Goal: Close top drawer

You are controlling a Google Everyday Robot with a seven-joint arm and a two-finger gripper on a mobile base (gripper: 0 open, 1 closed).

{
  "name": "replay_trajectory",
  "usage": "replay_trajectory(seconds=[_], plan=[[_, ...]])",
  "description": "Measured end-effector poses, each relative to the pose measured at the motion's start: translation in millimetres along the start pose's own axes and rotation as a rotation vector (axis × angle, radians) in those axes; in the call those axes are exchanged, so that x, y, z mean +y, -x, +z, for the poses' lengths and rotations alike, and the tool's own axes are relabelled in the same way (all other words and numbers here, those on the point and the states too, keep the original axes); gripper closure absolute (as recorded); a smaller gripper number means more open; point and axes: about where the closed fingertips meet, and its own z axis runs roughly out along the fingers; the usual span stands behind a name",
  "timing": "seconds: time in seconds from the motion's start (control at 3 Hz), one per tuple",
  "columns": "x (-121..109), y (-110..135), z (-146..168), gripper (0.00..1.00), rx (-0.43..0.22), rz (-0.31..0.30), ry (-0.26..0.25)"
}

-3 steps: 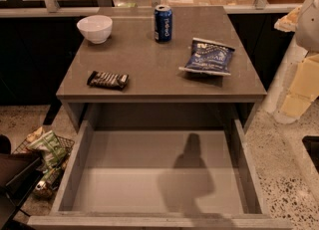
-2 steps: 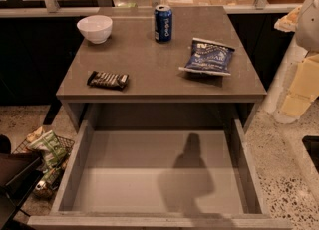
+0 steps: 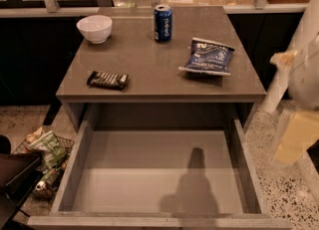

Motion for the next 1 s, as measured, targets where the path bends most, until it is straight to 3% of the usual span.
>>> replay_trajectory(seconds=[0.33, 0.67, 1.0], plan=[[38, -6, 17, 0.0, -0.022, -0.019, -0.046], [89, -17, 53, 0.0, -0.053, -0.021, -0.027], [150, -34, 99, 0.0, -0.062, 0.002, 0.065]])
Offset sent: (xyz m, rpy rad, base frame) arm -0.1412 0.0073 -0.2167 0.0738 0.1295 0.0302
